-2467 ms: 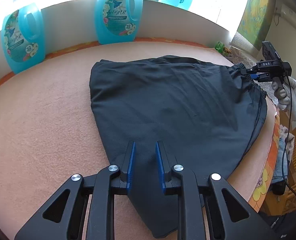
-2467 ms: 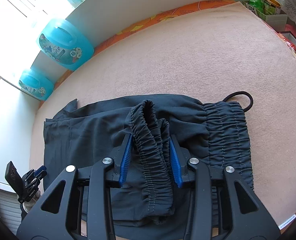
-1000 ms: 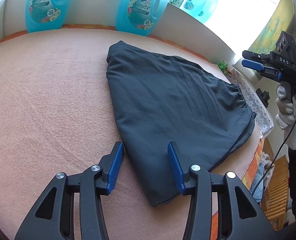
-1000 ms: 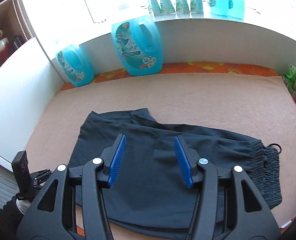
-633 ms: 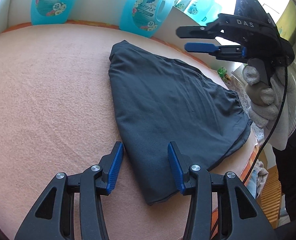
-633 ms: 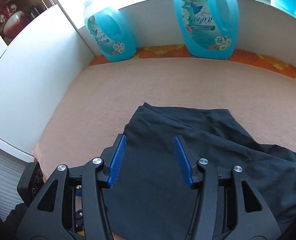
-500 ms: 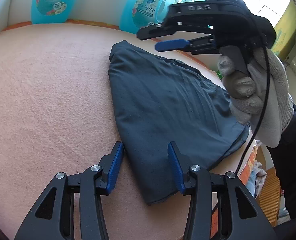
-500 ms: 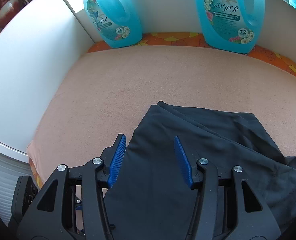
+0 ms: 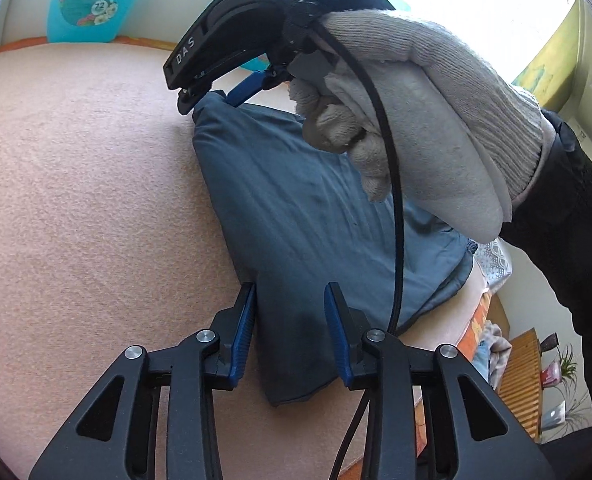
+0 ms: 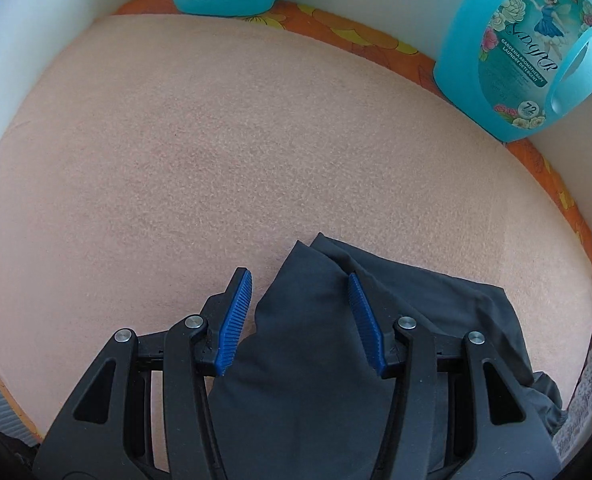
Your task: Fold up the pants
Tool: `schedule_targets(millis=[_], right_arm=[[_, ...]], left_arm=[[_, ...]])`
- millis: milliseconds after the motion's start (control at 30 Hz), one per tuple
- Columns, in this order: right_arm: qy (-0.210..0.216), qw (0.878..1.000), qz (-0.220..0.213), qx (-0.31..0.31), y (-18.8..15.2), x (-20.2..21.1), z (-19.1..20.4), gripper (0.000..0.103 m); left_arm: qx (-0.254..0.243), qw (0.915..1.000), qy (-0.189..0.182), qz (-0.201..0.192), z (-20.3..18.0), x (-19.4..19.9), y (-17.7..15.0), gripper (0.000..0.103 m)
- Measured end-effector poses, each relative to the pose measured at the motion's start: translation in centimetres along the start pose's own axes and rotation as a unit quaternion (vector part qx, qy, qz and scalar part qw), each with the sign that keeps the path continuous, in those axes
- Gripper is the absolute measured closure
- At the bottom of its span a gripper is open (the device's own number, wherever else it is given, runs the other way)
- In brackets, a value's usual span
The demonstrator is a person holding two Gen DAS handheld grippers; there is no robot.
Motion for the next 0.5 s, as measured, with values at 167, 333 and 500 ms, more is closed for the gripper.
schedule_targets(millis=[167,333,500], right_arm=[[-0.028,0.999,0.016,0.024,0.8,-0.5,0.7,0.05],[-0.013,1.0,0.01,0.01,0.8,-0.6,-0.2,0.053],[0.002,1.0,0.0,-0.007,0.5,-0.5,-1.2,0.082]], left_arm=[[-0.006,1.0,-0.007,-0.003,-0.3,-0.1,-0.2,0.076],[-0.018,0.9998,0.001,0.001,-1.0,-0.3,-0.5,0.077],[-0.013,0.9998,0.013,0.001,-1.0,-0.6,-0.4,0.077]])
Point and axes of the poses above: each gripper's, at about its wrist camera, not at the fingertips, and x roughly against the way its jaws point, z to its left, y to its top, the point moved 2 cm from there along -x, roughly the way its jaws point, and after that the axes turned 11 degrees about x, right-handed, at the moved point
